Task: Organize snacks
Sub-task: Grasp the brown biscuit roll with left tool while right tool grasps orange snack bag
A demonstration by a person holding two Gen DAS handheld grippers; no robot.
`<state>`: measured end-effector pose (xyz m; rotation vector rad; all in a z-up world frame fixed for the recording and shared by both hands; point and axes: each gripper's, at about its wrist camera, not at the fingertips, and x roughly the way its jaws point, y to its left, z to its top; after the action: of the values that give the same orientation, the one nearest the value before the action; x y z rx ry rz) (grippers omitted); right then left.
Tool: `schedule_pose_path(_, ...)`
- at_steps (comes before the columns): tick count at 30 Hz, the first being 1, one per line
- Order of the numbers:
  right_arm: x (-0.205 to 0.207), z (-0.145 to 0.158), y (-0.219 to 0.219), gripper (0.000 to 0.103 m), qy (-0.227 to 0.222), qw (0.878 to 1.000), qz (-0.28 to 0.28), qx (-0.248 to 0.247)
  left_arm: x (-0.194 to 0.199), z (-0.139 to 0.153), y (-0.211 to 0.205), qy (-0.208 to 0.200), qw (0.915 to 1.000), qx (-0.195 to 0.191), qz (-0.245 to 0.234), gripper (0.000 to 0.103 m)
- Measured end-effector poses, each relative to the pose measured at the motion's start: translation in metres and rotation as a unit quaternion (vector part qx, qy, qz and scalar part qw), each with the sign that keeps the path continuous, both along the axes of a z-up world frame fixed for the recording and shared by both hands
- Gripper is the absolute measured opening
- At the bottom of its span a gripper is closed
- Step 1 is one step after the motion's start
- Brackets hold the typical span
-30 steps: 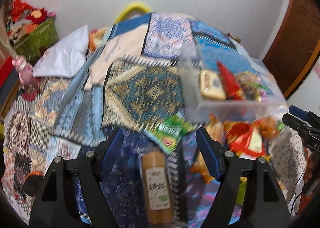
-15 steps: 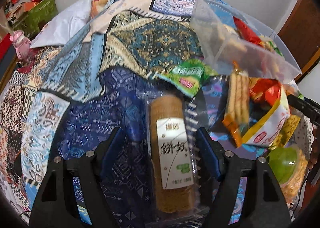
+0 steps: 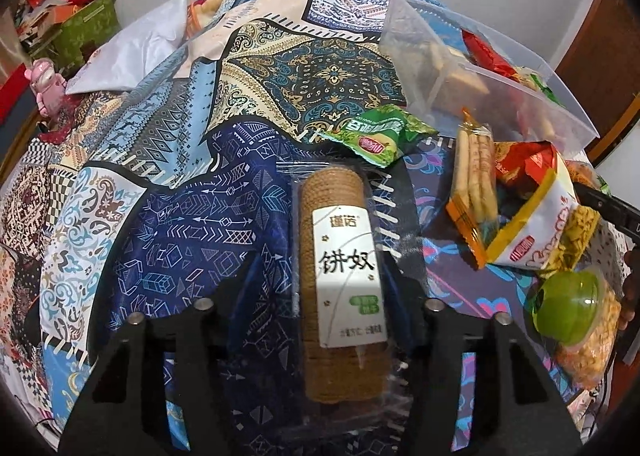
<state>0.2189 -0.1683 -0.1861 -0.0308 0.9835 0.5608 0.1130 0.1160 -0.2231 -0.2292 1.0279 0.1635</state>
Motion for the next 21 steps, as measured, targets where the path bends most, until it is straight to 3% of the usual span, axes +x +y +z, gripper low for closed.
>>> schedule_pose_path(2, -0.001, 0.002, -0.005, 0.065, -0.001, 1.0, -0.003, 0.003, -0.003, 0.002, -0.001, -0.001, 1.0, 0.001, -0.002, 0.048)
schedule_pose_path(3, -0.002, 0.004, -0.007, 0.058, 0.0, 1.0, -0.002, 0.007, -0.004, 0.003, -0.001, -0.002, 1.0, 0.001, -0.002, 0.046)
schedule_pose_path(7, -0.008, 0.011, -0.012, 0.056, -0.011, 1.0, -0.006, 0.005, -0.01, 0.011, 0.0, -0.008, 1.0, 0.002, 0.0, 0.039)
schedule_pose_path(21, -0.024, 0.04, -0.024, 0.054, -0.036, 0.999, -0.012, 0.039, -0.031, 0.055, 0.002, -0.052, 0.9986, 0.01, 0.006, 0.039)
